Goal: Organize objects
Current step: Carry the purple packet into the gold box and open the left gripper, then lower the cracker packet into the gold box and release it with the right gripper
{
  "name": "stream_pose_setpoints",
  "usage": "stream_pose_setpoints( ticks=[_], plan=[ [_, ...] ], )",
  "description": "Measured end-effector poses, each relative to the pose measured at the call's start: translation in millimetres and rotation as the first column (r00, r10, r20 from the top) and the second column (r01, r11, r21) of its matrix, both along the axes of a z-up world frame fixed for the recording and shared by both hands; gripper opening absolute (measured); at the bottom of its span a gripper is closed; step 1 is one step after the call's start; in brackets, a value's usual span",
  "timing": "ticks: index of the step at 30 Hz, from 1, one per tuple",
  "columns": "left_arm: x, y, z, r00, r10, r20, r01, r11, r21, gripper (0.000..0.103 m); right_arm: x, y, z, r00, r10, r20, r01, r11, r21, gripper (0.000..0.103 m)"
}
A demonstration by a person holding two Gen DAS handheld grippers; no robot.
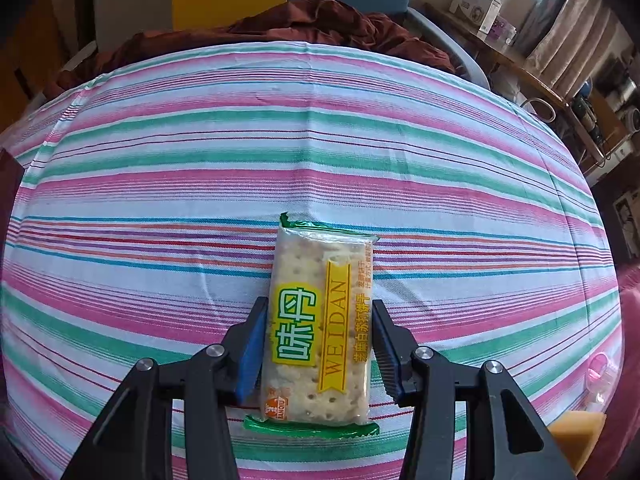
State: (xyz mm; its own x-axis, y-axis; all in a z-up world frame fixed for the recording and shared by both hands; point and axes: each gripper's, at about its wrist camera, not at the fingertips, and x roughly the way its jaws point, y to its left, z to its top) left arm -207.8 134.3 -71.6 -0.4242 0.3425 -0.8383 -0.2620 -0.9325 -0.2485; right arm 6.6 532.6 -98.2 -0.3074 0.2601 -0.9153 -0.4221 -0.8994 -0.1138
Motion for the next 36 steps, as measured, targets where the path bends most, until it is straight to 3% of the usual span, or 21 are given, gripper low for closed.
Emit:
stream_pose_setpoints(
  ticks=[5,9,12,14,20,27,31,36],
  plan=[
    [40.0,-24.7,34.9,0.991,0.017,-0.131,-0.018,1.000,-0.009,0.046,-1.0,3.7,0.5,1.000,0.004,0.001,-0.004,1.000,-0.001,0.047],
    [82.0,-45.1,59.3,0.965,0.029,-0.260,-0.045,0.997,-0.058,0.046,0.3,6.7,1.9,1.000,-0.007,-0.004,0.007,1.000,-0.013,0.047],
    [105.8,-63.9,70.0,0.949,0.055,-0.310,-0.081,0.994,-0.070,0.046,-0.9,1.2,6.1,1.000,0.011,-0.016,-0.011,1.000,-0.020,0.047],
    [117.2,-74.9,71.9,0.944,0.076,-0.322,-0.105,0.992,-0.074,0.046,-2.5,-9.0,14.9,0.999,0.029,-0.042,-0.029,1.000,0.004,0.047],
    [135.8,-97.3,66.9,0.939,0.117,-0.324,-0.150,0.985,-0.080,0.046,-25.9,-76.1,55.2,0.978,0.134,-0.157,-0.147,0.987,-0.071,0.047],
    [142.0,-115.4,60.3,0.935,0.153,-0.320,-0.185,0.980,-0.073,0.046,-59.5,-208.2,90.6,0.903,0.334,-0.269,-0.377,0.918,-0.125,0.047],
    [146.5,-129.8,56.5,0.930,0.192,-0.314,-0.224,0.972,-0.069,0.046,-82.3,-270.6,89.5,0.870,0.409,-0.277,-0.461,0.873,-0.161,0.047],
    [150.4,-152.9,49.1,0.923,0.245,-0.298,-0.275,0.959,-0.064,0.046,-108.2,-316.8,68.6,0.865,0.446,-0.229,-0.489,0.850,-0.194,0.047]
  ],
)
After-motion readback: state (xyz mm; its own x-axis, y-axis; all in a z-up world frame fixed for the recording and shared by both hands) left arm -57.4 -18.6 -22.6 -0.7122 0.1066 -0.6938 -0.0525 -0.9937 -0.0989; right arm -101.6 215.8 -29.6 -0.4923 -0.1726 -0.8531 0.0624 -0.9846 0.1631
